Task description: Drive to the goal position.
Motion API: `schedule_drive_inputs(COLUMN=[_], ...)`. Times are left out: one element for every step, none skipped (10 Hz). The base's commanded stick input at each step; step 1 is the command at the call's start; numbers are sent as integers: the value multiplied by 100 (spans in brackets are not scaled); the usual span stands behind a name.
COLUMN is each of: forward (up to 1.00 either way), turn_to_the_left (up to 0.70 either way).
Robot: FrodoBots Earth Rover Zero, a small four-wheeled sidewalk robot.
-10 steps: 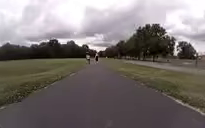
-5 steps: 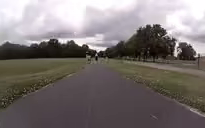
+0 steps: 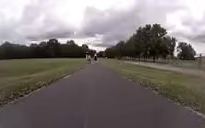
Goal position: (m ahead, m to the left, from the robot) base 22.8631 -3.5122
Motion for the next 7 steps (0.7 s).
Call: schedule_drive_inputs(forward=[70,70,70,70,70,70,70], turn_to_the_left=[0,0,0,0,0,0,0])
